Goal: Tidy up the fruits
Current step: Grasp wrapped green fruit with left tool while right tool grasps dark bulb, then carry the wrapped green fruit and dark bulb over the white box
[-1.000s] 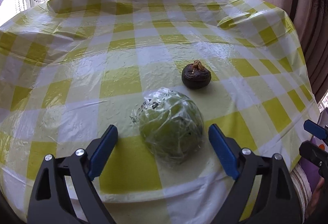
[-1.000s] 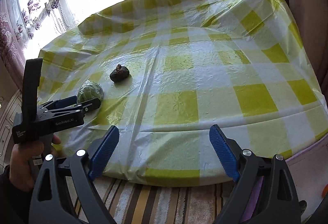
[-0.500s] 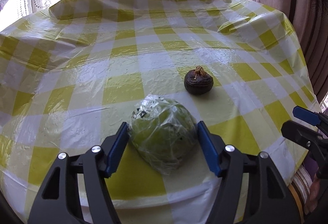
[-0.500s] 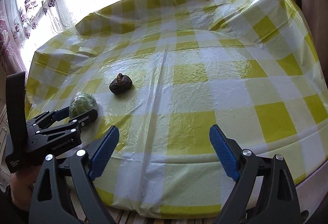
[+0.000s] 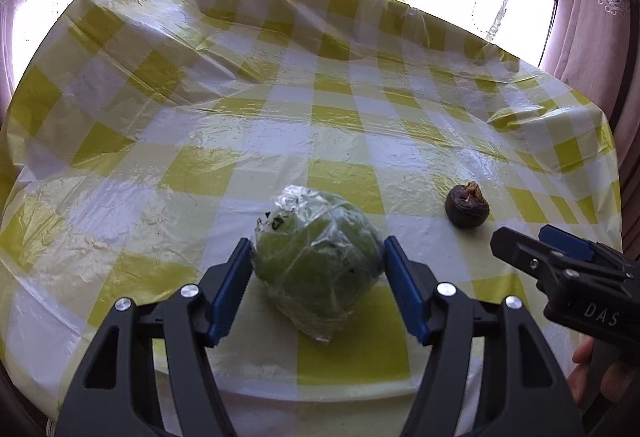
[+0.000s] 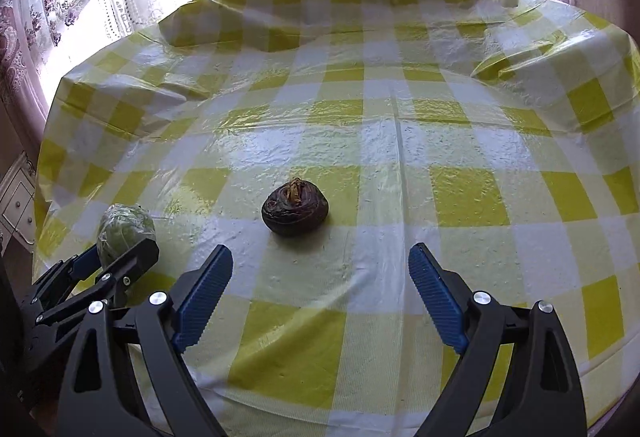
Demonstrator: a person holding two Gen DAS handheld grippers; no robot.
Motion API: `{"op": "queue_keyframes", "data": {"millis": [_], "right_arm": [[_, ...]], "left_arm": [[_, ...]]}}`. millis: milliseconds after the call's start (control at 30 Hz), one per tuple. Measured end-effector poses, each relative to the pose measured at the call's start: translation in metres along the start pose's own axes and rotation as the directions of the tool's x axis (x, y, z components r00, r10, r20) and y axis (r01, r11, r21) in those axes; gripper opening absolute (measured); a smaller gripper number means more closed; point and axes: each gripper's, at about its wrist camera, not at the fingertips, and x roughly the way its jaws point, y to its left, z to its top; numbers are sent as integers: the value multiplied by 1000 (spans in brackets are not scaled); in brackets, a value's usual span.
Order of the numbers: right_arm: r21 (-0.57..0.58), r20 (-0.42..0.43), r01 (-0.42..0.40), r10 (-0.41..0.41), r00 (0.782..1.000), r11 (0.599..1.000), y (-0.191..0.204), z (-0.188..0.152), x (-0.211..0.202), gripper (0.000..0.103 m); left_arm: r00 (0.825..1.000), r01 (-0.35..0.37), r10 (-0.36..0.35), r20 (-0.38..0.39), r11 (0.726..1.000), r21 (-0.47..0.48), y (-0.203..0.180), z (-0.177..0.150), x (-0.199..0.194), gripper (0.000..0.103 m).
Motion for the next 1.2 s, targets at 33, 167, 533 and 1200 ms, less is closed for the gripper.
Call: {"op": "queue_keyframes", "data": {"millis": [33, 167, 533, 1200], "right_arm": [[-5, -5, 2, -3, 1000, 1000, 4, 4, 4, 85], [-18, -18, 11, -12, 1000, 1000, 14, 16, 18, 78], [-49, -63, 43, -46, 997, 998, 27, 27, 43, 43], [-74, -57, 34, -38, 998, 997, 26, -34, -14, 42]], "left_arm": [[1000, 1, -1, 4, 1000, -13, 3, 0, -1, 66], [1000, 12, -12, 2, 999, -49, 12, 0, 0, 66], [1000, 30, -30, 3, 998, -56, 15, -1, 0, 66], [1000, 22, -22, 15, 1000, -7, 5, -3, -4, 65]]}}
